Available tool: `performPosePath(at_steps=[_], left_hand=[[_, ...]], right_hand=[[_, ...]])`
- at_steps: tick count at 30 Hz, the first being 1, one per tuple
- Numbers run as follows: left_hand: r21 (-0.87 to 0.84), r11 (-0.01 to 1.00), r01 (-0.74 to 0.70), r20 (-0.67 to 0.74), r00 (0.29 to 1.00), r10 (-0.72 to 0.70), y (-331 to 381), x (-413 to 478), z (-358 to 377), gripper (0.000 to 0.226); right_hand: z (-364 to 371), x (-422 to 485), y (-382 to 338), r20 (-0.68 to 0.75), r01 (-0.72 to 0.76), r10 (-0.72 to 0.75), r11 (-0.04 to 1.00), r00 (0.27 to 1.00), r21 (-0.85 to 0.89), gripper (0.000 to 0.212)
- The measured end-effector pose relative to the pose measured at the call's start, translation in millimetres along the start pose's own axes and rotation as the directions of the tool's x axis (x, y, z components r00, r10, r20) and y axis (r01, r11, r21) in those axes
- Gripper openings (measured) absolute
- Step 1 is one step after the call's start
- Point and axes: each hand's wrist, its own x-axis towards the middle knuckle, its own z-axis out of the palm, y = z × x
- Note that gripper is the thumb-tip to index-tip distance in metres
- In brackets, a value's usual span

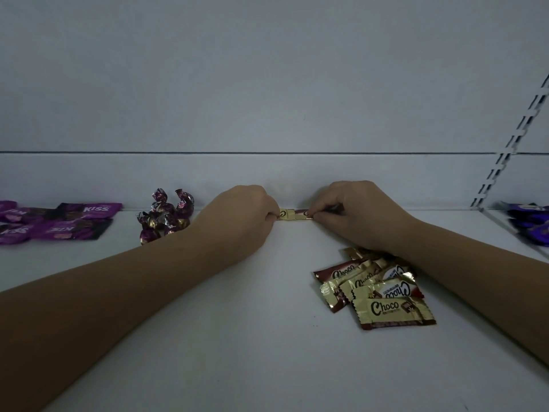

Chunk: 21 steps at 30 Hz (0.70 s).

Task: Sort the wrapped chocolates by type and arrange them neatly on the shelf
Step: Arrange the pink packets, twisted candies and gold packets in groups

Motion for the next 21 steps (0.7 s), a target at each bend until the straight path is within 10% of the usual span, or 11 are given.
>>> performPosePath(at_steps=[13,21], left_hand=[[0.053,0.998,-0.025,0.007,1.000,0.024,7,-6,-7,0.027],[-0.204,0.977,-0.066,0.194,0.975,0.106,69,-30,-30,0.023]], right_hand=[[-27,3,-11,0.083,-0.070,0.073,0.997,0.994,-0.034,0.017],[-85,-27,-18,0.587,-0.164,0.225,0.974,0.777,-0.157,0.017]])
